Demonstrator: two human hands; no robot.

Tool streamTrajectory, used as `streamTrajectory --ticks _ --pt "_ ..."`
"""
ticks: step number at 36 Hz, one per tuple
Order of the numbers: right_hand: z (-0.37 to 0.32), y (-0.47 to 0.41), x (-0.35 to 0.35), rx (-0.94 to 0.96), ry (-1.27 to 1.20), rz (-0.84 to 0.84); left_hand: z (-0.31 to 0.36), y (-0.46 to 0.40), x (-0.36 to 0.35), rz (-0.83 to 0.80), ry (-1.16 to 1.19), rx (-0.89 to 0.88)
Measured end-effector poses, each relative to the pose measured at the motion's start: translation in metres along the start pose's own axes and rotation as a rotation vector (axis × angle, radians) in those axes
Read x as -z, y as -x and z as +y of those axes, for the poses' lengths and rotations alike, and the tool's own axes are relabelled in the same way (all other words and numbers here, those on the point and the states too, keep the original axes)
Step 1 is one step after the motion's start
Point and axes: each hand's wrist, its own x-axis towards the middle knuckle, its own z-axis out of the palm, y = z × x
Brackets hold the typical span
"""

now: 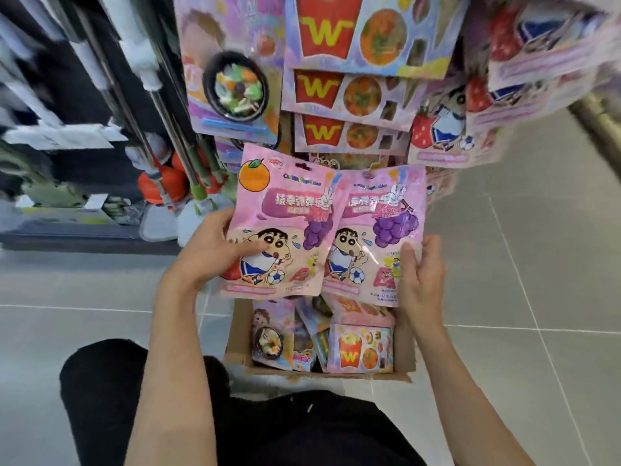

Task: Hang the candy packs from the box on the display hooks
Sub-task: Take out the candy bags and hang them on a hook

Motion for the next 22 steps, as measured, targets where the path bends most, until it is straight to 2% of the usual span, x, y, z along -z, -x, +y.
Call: streamTrajectory --ticks 3,7,13,22 --pt "-0.017 0.002 0.005 -0.001 -0.158 -0.017 0.031 0.013 0.016 -0.029 -0.006 -0.119" --pt "-0.045 -0.001 0.012 0.009 -0.343 -0.085 0.068 0.025 0.03 0.039 0.072 -0.282" --pt "-0.09 -0.017 0.036 0.078 -0.526 -0.126 0.101 0.038 0.041 0.084 0.226 -0.397" --pt "-0.156 -0.045 0.068 0.234 -0.508 0.007 0.147 0.047 0.026 0.075 0.364 -0.528"
